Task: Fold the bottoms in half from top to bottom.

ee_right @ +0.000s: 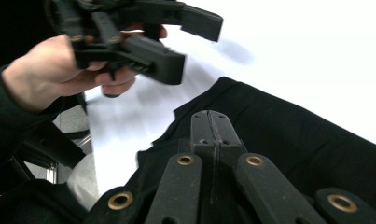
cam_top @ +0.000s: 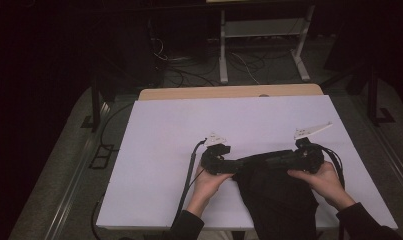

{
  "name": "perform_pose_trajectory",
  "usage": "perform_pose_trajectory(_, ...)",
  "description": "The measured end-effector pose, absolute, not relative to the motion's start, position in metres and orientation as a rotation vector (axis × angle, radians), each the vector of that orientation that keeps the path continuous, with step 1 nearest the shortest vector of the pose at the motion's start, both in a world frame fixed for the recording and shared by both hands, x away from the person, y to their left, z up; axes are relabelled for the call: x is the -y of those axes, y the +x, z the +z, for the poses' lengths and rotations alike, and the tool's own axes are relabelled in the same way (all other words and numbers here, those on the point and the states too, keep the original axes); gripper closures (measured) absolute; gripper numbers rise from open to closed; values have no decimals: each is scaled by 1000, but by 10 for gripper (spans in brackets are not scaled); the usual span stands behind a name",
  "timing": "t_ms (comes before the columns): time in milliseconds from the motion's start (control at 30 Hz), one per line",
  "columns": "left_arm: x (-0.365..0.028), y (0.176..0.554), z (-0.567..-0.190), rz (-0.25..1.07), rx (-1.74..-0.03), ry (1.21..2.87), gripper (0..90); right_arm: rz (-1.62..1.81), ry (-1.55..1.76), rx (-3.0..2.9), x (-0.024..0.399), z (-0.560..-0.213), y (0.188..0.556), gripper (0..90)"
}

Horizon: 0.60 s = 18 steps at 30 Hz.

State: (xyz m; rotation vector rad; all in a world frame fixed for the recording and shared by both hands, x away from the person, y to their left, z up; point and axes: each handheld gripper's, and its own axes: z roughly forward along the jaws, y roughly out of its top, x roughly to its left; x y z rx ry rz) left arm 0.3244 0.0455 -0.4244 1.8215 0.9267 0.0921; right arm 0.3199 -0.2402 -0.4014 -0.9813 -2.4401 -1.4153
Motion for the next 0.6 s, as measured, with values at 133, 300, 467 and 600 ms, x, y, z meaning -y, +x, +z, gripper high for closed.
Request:
perform_pose_trajectory(133,-46,324,-425,94,-930,1822,126,-1401,-1022,2425,235,-409,332,884)
perform_pose_trajectory(300,-48,324,-425,97,-935,1821,126,-1379,-1041,2430,233,-415,339,884)
perform_pose_trajectory(467,-50,324,-425,100,-935,1814,126,-1352,-1065,2429,231,-421,347,884)
perform_pose_trajectory(600,-50,326,-425,100,-941,1794,126,-1321,-1075,2433,228,-426,352,884)
